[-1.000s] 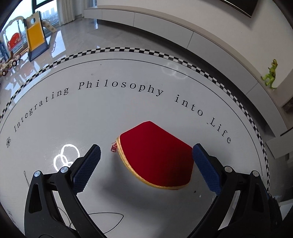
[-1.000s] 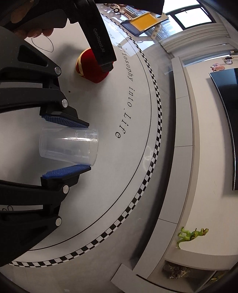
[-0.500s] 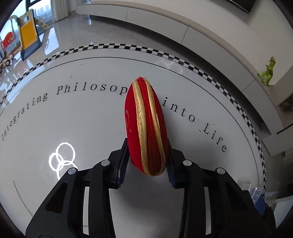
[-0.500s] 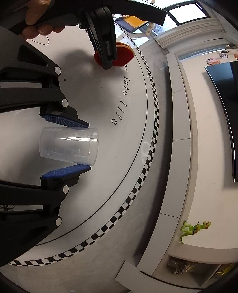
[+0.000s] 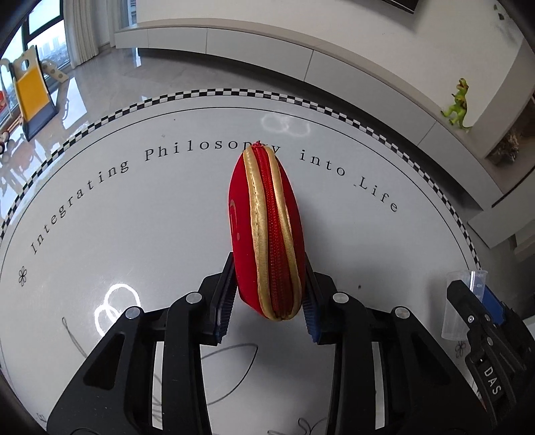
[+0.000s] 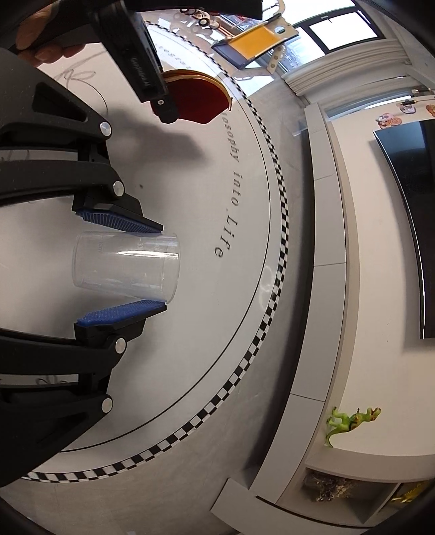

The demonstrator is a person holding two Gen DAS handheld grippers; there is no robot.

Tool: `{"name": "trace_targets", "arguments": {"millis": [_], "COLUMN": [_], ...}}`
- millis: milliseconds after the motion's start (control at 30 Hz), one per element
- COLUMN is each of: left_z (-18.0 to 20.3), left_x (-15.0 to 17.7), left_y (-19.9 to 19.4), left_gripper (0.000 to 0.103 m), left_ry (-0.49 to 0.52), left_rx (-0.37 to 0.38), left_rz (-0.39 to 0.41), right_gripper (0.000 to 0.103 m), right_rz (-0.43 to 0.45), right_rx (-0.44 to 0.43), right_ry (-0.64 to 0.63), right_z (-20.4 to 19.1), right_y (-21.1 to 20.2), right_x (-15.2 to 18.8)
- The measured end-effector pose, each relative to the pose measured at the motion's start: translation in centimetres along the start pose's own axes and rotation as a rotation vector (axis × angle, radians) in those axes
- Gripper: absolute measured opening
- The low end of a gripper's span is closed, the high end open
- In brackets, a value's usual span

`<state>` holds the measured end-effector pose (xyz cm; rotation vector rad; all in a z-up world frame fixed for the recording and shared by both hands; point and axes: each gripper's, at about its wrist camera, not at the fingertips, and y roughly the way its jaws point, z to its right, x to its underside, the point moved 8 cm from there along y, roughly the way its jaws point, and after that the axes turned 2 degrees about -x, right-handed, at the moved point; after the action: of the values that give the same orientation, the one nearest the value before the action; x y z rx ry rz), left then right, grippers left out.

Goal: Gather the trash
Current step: 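Lift the red pouch and clear cup and carry them toward the trash bag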

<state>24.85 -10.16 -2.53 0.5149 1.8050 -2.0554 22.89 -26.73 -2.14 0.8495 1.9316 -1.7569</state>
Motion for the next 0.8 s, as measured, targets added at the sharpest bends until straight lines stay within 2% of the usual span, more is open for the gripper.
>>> {"name": "trace_targets", "arguments": {"millis": [200, 800], "left_z": [-2.4, -8.2], "left_x": [3.2, 13.1], "left_y": [-3.7, -13.5], "left_gripper": [0.035, 0.035], "left_ry": [0.034, 0.026], "left_rx": [-0.013, -0.004], "left_rz": [0.035, 0.118], "right_gripper": [0.042, 0.042], "right_rz": [0.002, -0.005], "right_rx": [-0.028, -0.134], "right_ry": [-0.036, -0.144], "right_z": [-2.7, -11.6], "right_y": [-3.7, -14.2], "right_x": [1.8, 11.1]}}
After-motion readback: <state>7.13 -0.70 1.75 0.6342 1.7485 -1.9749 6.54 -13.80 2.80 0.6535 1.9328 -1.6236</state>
